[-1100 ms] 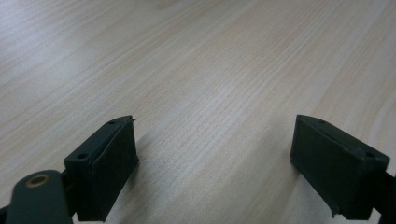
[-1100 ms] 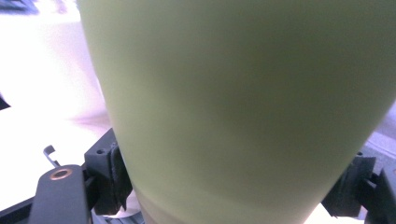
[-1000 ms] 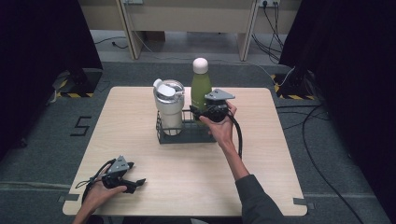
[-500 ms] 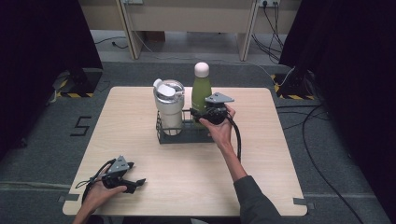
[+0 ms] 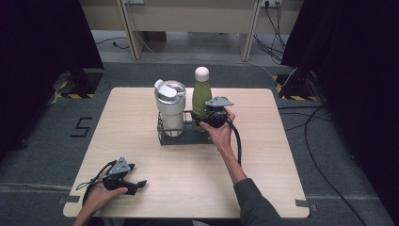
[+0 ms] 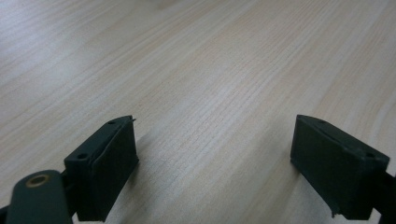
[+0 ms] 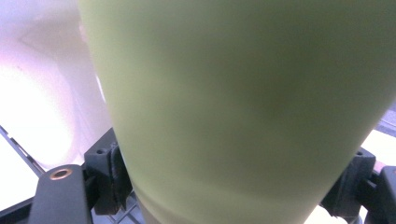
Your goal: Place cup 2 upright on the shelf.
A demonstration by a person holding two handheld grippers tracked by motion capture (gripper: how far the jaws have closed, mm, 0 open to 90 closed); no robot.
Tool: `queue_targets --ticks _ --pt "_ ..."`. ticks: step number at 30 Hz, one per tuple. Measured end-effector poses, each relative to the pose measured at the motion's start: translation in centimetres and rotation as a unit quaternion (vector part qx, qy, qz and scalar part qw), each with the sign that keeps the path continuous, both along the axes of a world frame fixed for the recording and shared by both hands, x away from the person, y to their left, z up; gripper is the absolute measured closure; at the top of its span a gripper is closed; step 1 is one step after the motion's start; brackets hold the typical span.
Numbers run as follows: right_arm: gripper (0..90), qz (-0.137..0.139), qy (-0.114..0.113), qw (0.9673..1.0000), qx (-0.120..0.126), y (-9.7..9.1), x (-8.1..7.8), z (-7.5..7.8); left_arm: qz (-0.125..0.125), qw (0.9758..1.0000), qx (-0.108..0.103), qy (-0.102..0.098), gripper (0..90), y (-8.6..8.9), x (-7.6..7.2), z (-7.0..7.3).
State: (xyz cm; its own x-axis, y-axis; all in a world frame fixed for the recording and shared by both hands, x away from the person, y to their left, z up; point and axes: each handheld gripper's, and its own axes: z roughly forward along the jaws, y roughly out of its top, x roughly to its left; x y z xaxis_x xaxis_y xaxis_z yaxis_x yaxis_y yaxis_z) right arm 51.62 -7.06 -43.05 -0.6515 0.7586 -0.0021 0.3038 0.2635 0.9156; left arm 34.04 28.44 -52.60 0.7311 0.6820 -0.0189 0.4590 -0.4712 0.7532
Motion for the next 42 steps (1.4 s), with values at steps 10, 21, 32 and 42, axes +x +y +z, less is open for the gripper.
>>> queue_targets --ticks 10,21,32,42 --pt "20.6 0.009 -0.004 0.9999 -0.003 0.0 -0.1 -0.7 0.0 1.0 0.0 -0.001 13.8 0.0 0.0 0.0" --pt "19.7 0.008 -0.001 1.0 0.001 0.0 -0.4 -1.0 0.0 1.0 0.0 0.0 13.8 0.0 0.0 0.0" --pt "19.4 0.003 -0.004 1.0 -0.003 0.0 -0.6 -0.7 0.001 1.0 -0.001 -0.001 13.8 0.0 0.0 0.0" --pt "15.4 -0.007 -0.02 0.9998 0.001 -0.7 -1.6 0.2 0.001 1.0 0.0 0.0 13.8 0.0 0.0 0.0"
